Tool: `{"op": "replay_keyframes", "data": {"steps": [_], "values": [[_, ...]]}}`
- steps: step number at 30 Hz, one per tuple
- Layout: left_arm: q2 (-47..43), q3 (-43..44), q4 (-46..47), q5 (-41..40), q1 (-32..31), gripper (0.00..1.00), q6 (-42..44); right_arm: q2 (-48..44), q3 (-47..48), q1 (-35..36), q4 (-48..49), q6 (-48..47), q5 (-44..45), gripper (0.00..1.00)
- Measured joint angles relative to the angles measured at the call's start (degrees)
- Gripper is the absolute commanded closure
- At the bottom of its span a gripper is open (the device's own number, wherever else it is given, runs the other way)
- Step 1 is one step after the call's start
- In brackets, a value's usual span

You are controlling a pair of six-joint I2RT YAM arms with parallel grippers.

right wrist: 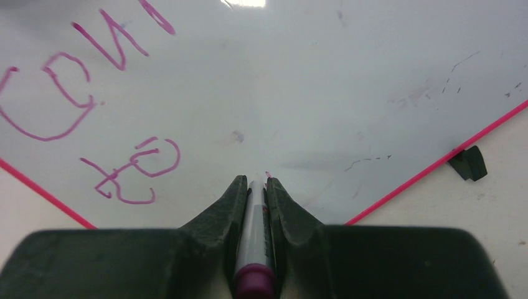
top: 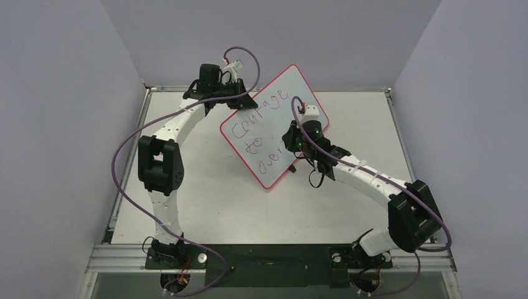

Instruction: Write a sentence on the whiteboard

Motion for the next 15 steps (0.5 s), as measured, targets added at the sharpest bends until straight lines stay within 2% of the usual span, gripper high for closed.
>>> {"op": "replay_keyframes", "data": {"steps": [6, 15], "values": [[0.00, 0.00, 0.00, 0.00, 0.00, 1.00, 0.00, -6.71, -0.63, -0.94, 0.59, -0.57, 0.74, 1.00], [0.00, 0.00, -0.02, 0.00, 0.00, 1.00, 0.00, -7.39, -5.97, -6.43, 1.36, -1.05, -0.20, 1.00]]}}
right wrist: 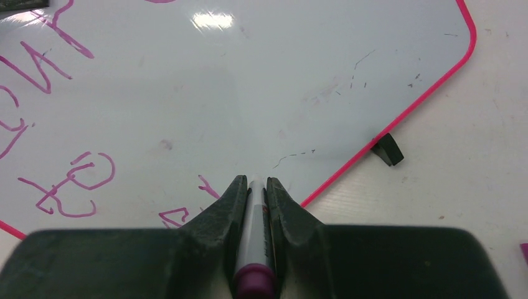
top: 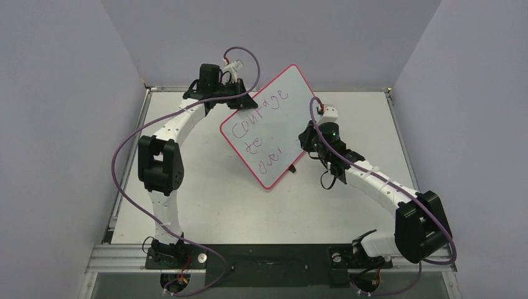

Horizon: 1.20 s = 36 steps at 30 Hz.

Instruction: Write a sentence on the whiteboard

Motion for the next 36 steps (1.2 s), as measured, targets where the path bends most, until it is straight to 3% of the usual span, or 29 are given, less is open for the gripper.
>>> {"op": "replay_keyframes", "data": {"steps": [15, 36], "values": [[0.00, 0.00, 0.00, 0.02, 0.02, 1.00, 0.00, 2.80, -0.50, -1.22, 4.72, 0.90, -5.14, 1.00], [0.00, -0.11, 0.09, 0.31, 0.09, 1.00, -0.07, 10.12, 3.63, -1.25, 6.08, 3.56, -4.85, 1.00]]}}
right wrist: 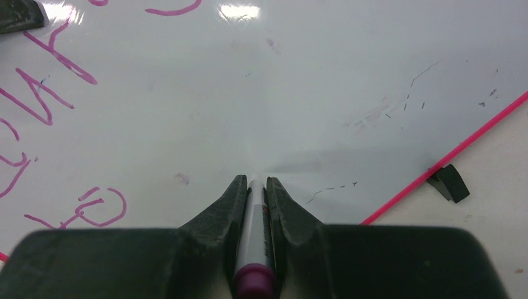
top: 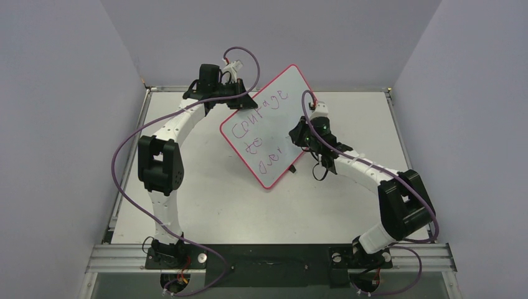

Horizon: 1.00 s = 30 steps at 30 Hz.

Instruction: Write a sentence on the whiteboard

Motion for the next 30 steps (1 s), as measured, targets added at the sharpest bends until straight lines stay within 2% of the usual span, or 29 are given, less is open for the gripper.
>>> {"op": "replay_keyframes", "data": {"steps": [8, 19, 30], "values": [[0.00, -0.02, 0.04, -0.13, 0.02, 1.00, 0.02, 4.13, 2.49, 0.00, 1.20, 0.81, 0.46, 1.00], [0.00, -0.33, 0.02, -0.02, 0.35, 1.00, -0.04, 4.92, 3.08, 0.02, 2.64, 2.08, 0.46, 1.00], [0.00, -0.46, 0.00, -0.04, 0.46, 1.00, -0.02, 3.21, -1.38, 2.60, 7.39, 2.86, 1.31, 1.00]]}}
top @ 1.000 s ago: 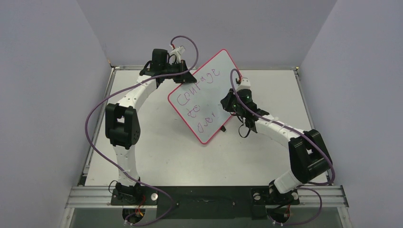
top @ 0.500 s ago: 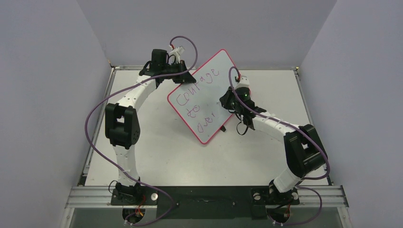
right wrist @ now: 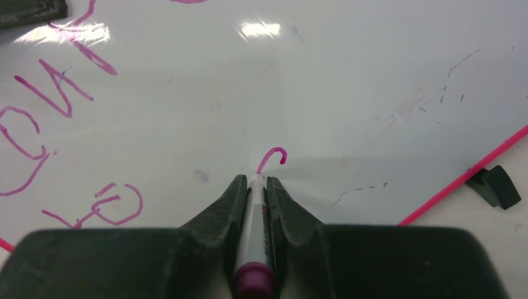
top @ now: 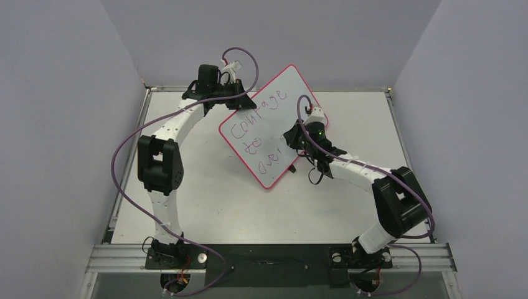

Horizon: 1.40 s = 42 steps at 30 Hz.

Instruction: Write a sentence on the whiteboard

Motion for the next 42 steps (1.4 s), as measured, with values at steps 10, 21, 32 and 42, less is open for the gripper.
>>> {"op": "replay_keyframes", "data": {"steps": [10, 21, 32, 42], "values": [[0.00, -0.02, 0.13, 0.24, 0.00, 1.00, -0.04, -3.89, -6.38, 1.84, -0.57, 0.76, 0.00, 1.00], [0.00, -0.02, 0.15, 0.26, -0.04, 1.00, -0.11, -3.02, -5.11, -1.57, -4.90, 0.66, 0.68, 1.00], [0.00, -0.02, 0.17, 0.28, -0.09, 1.00, -0.13, -1.99, 1.20, -3.08, -8.17, -0.72, 2.32, 1.00], [0.00, -0.02, 0.17, 0.28, -0.09, 1.00, -0.13, -2.34, 1.60, -3.41, -8.83, -0.81, 2.51, 1.00]]}}
